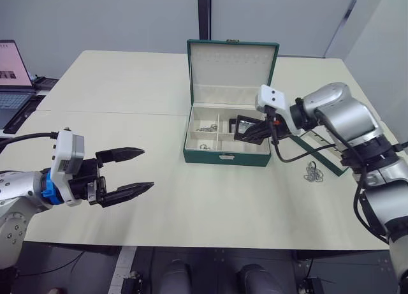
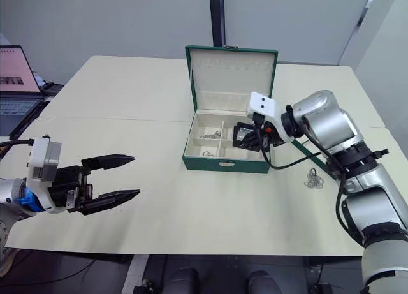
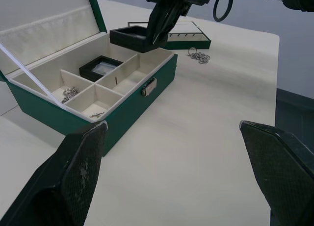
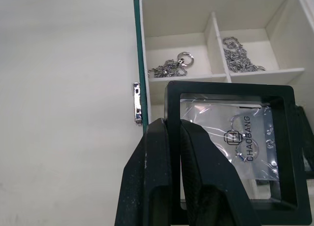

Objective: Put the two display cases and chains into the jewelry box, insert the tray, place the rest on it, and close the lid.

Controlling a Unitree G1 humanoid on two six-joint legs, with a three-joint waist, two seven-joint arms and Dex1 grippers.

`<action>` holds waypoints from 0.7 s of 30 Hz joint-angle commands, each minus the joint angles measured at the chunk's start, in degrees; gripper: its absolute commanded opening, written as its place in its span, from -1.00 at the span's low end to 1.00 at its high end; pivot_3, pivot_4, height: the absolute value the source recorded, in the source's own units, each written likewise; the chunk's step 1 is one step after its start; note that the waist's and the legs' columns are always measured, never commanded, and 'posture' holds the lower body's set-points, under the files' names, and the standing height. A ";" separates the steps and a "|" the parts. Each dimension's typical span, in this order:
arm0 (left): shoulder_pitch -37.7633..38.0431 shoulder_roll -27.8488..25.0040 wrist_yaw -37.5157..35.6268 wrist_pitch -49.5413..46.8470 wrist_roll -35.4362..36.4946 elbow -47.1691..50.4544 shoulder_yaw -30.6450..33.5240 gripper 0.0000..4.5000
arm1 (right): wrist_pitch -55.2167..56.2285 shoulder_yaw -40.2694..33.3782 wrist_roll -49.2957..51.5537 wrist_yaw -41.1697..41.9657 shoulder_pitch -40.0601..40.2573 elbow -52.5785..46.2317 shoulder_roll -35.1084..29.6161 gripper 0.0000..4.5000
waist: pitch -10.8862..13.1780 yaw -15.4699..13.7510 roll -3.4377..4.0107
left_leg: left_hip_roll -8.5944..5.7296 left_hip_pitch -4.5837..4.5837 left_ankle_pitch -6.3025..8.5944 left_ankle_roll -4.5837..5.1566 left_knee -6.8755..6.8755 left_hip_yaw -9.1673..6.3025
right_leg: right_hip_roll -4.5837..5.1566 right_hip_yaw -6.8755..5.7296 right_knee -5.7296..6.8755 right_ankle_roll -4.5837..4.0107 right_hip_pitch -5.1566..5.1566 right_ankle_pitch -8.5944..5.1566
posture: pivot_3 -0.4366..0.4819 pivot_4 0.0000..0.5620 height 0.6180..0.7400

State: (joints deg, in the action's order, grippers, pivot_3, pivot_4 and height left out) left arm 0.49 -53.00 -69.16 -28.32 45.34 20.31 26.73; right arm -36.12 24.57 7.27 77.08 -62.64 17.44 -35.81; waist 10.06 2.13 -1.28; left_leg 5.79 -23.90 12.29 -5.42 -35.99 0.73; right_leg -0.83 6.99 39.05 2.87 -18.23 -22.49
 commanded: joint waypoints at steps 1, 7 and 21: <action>0.75 -0.67 0.62 -0.09 0.78 2.06 2.53 1.00 | 2.18 -0.11 -1.31 1.17 -2.30 1.78 0.86 -0.99 | 0.00 -0.01 0.00 | 0.00 0.00 0.00 0.00 0.00 0.00 | 0.00 -0.01 0.00 0.00 0.00 0.00 | -0.05 -0.47 1.00; 1.62 -0.75 1.25 -0.31 1.02 2.83 3.02 1.00 | 3.47 0.07 -2.75 2.10 -2.40 4.07 3.09 -0.99 | 0.00 0.13 0.00 | 0.00 0.00 0.00 0.00 0.00 -0.01 | 0.00 -0.01 0.01 0.00 0.00 0.00 | -0.05 -0.47 1.00; 2.43 -0.73 1.56 -1.15 1.26 3.92 3.65 1.00 | 5.43 -0.06 -4.63 2.18 -2.19 7.05 5.30 -0.99 | 0.01 0.29 0.01 | 0.00 0.00 0.00 0.00 0.01 -0.03 | 0.00 -0.04 0.02 0.00 0.00 0.00 | -0.05 -0.47 1.00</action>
State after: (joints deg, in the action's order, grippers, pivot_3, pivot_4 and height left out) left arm 2.70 -53.00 -67.95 -29.63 45.75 22.65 28.07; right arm -31.66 25.56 2.92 78.82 -63.40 25.15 -30.46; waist 10.06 2.42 -1.27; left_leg 5.79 -23.90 12.29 -5.42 -35.98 0.70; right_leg -0.83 6.96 39.07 2.87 -18.23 -22.48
